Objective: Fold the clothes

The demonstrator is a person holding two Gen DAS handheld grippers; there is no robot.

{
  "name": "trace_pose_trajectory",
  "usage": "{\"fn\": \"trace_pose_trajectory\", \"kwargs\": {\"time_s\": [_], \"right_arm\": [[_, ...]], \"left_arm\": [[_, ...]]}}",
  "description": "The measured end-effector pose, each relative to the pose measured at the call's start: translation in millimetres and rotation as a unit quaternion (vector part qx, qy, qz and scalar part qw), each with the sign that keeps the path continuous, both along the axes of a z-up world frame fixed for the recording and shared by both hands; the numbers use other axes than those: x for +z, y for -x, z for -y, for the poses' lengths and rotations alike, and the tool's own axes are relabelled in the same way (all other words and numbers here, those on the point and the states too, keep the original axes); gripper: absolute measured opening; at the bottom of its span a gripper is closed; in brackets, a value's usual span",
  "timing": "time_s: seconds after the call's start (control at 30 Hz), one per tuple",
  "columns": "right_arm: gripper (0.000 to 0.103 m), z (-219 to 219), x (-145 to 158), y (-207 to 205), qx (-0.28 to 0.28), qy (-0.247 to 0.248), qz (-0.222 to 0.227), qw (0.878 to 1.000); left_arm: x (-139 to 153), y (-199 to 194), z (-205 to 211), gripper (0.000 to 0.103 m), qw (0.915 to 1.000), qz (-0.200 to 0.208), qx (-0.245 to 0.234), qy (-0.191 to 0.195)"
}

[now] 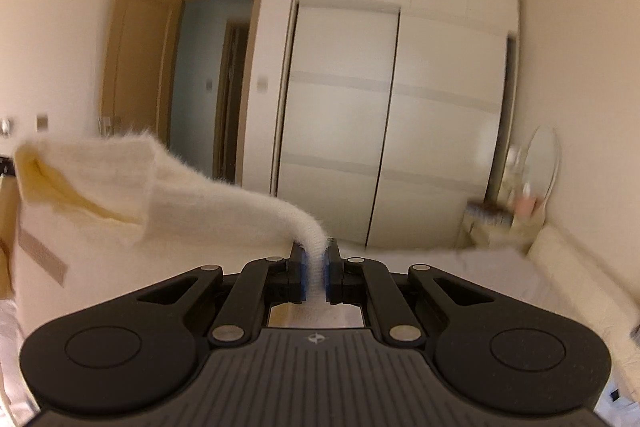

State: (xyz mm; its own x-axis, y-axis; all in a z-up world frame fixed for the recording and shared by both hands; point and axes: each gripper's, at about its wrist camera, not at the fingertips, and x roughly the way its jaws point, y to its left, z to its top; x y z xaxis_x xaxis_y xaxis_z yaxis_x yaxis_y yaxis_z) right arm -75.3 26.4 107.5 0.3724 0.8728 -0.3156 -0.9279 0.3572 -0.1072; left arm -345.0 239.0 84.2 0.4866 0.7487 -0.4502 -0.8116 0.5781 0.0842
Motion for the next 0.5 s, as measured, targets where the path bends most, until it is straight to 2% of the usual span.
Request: {"fn": "trace_pose_trajectory", "kwargs": {"time_s": [0.07,0.13,0.2,0.23,0.3,0.37,0.43,0.5], "right_arm": [[0.011,-61.6,-35.1,-40.4,-0.017,0.058,-0.02,0.998],[0.054,-115.1,-77.6,-77.4,-0.048,0.122,-0.046,0.99],[0.055,-157.4,-121.5,-109.1,-0.08,0.18,-0.076,0.978],[0.055,-159.3,-136.7,-115.2,-0.083,0.187,-0.097,0.974],[0.056,-163.1,-167.2,-127.5,-0.089,0.202,-0.139,0.965],[0.064,-149.5,-196.8,-133.0,-0.089,0.208,-0.18,0.957],[0.066,-120.6,-230.3,-132.3,-0.098,0.218,-0.22,0.946],[0.066,-86.4,-269.5,-127.0,-0.097,0.242,-0.268,0.928]], "left_arm": [[-39.8,-43.2,-74.9,0.02,0.9974,-0.028,0.015,0.064],[-90.3,-75.0,-132.4,0.032,0.9887,-0.061,0.055,0.125],[-138.1,-88.8,-158.7,0.031,0.978,-0.102,0.102,0.15],[-159.6,-90.6,-166.0,0.031,0.9726,-0.115,0.117,0.165],[-196.5,-76.4,-157.5,0.031,0.9655,-0.111,0.115,0.206],[-232.9,-55.0,-138.9,0.031,0.9546,-0.115,0.12,0.247],[-269.8,-26.5,-108.9,0.031,0.9391,-0.12,0.13,0.295],[-303.6,4.1,-71.5,0.031,0.9181,-0.12,0.145,0.349]]}}
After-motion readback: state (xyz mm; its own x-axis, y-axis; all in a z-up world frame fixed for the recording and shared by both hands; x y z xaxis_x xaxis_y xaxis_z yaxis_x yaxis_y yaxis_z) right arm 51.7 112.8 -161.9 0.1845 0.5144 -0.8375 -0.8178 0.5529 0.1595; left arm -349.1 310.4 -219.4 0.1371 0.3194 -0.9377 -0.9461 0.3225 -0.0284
